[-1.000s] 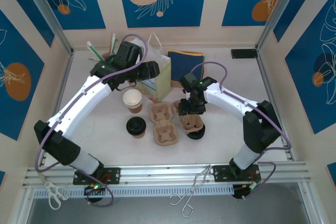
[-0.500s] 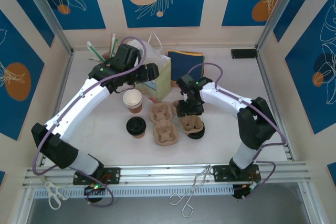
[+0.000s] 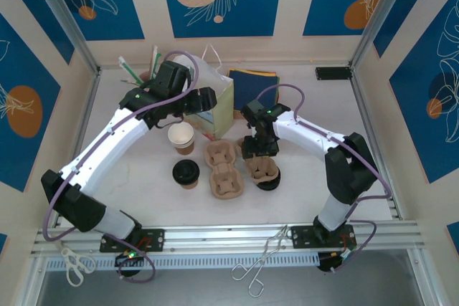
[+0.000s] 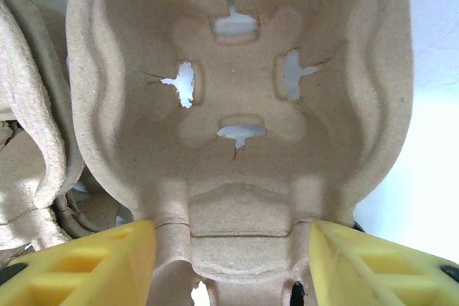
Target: Pack the takeout coffee
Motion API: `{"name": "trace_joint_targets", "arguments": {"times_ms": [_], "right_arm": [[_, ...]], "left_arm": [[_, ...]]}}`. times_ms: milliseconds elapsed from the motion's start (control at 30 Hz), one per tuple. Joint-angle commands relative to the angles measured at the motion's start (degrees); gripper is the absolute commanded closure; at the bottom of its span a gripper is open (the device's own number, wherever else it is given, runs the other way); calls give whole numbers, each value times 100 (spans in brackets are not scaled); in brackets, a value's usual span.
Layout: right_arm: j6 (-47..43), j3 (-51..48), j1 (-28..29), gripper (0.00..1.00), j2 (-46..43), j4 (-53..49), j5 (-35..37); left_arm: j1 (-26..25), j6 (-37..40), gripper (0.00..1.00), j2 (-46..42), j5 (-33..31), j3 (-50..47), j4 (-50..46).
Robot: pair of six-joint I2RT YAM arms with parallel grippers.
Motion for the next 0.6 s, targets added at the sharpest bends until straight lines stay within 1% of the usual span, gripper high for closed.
{"name": "trace_joint_targets", "arguments": {"times_ms": [0, 233, 567], "right_arm": [[-86, 181, 26, 41, -215, -243, 70], [-150, 113, -71, 40, -86, -160, 28], [-103, 53, 69, 41, 155, -49, -48]], "left_arm": [[43, 70, 20, -159, 100, -103, 84], [52, 67, 20, -203, 136, -194, 114], [88, 70, 20, -185, 188, -232, 145]]}}
